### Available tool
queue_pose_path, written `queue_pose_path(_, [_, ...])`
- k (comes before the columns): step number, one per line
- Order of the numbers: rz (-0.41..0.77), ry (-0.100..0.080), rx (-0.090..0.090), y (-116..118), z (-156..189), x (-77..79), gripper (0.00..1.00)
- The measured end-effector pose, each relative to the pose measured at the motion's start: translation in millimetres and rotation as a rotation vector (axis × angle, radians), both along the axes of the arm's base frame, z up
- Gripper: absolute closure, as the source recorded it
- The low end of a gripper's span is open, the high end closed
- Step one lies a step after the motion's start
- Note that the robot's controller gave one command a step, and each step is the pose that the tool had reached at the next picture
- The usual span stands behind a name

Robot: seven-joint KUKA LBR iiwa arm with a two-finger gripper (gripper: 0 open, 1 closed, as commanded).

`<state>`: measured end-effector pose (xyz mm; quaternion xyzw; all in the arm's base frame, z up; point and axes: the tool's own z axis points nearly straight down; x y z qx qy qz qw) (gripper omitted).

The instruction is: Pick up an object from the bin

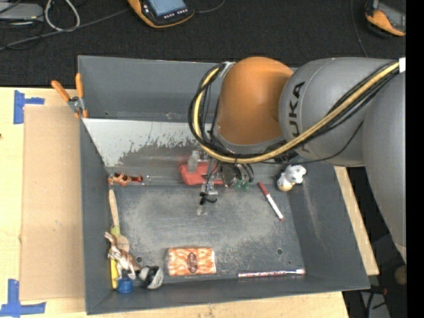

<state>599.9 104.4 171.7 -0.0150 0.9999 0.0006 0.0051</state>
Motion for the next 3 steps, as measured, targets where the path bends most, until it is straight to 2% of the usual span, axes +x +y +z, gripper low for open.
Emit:
queue_pose_path(1, [0.128, 0.008, -0.001, -22, -56, -68.9, 0.00])
queue_pose_path(2, [0.017, -0.002, 0.002, -32, -77, -84.4, 0.00])
queue_pose_path(3, [0.168, 0.010, -0.002, -19, -84, -105.2, 0.00])
